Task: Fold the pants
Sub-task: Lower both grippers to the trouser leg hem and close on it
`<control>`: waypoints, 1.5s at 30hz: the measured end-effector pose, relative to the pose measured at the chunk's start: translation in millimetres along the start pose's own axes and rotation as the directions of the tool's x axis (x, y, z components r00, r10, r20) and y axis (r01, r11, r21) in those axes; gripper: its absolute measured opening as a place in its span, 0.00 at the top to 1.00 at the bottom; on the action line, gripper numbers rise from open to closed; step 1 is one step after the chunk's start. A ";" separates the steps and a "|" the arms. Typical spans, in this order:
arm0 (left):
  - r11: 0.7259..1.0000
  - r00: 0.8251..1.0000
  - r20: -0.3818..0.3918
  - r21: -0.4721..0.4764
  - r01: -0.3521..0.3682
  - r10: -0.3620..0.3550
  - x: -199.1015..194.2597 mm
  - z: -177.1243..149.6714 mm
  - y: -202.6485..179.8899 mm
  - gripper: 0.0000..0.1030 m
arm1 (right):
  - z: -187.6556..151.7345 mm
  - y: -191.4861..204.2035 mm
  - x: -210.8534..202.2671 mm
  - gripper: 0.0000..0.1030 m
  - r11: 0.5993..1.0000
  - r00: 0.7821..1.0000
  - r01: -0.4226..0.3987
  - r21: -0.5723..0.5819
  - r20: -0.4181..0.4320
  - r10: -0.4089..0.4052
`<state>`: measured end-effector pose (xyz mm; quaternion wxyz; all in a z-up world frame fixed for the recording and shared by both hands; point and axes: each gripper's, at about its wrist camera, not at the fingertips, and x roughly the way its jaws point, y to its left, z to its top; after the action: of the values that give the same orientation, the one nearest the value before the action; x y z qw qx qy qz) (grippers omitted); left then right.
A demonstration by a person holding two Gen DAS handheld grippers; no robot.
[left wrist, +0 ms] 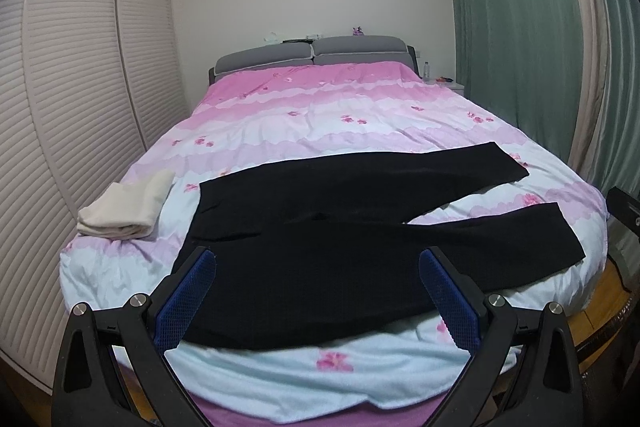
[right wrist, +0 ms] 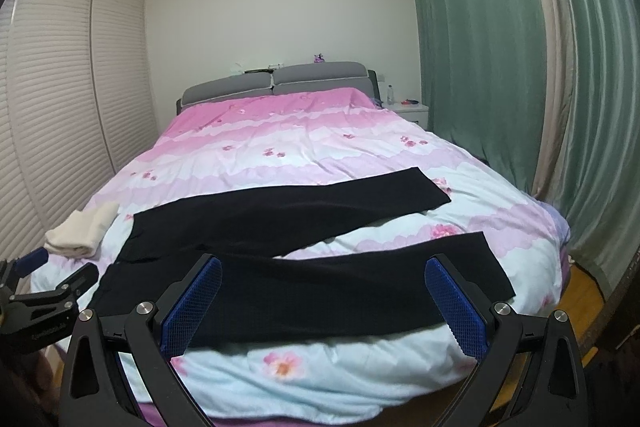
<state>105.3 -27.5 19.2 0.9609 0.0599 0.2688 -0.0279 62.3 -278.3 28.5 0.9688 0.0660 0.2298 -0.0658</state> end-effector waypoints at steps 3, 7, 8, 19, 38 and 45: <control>1.000 1.000 -0.014 0.015 0.005 -0.005 23.6 7.9 -2.6 0.00 | 6.8 -1.4 20.5 0.00 1.000 1.000 0.017 0.000 -0.010 -0.017; 1.000 0.999 -0.041 0.014 0.009 -0.009 54.3 15.8 -0.8 0.00 | 14.5 -1.9 48.5 0.00 1.000 0.999 0.024 0.002 -0.033 -0.024; 1.000 0.999 -0.046 0.014 0.012 -0.012 62.5 18.7 0.4 0.00 | 16.4 -1.2 55.5 0.00 1.000 0.999 0.027 0.001 -0.037 -0.027; 0.997 0.998 -0.049 0.069 0.040 -0.037 159.3 58.5 -18.9 0.00 | 37.3 -0.6 163.7 0.00 0.999 0.995 0.034 0.008 -0.098 -0.033; 0.907 0.940 -0.048 0.248 0.340 -0.339 366.9 159.9 -224.5 0.01 | 91.5 -158.9 323.4 0.01 0.945 0.949 0.307 0.115 -0.118 -0.294; 0.789 0.876 -0.116 0.391 0.474 -0.468 442.2 182.9 -326.1 0.17 | 93.4 -214.7 386.1 0.01 0.914 0.920 0.376 0.153 -0.178 -0.348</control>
<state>548.8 -384.1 -88.2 0.8877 0.1903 0.2692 -0.3214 411.1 -541.6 -84.9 0.9099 0.1160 0.3016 -0.2603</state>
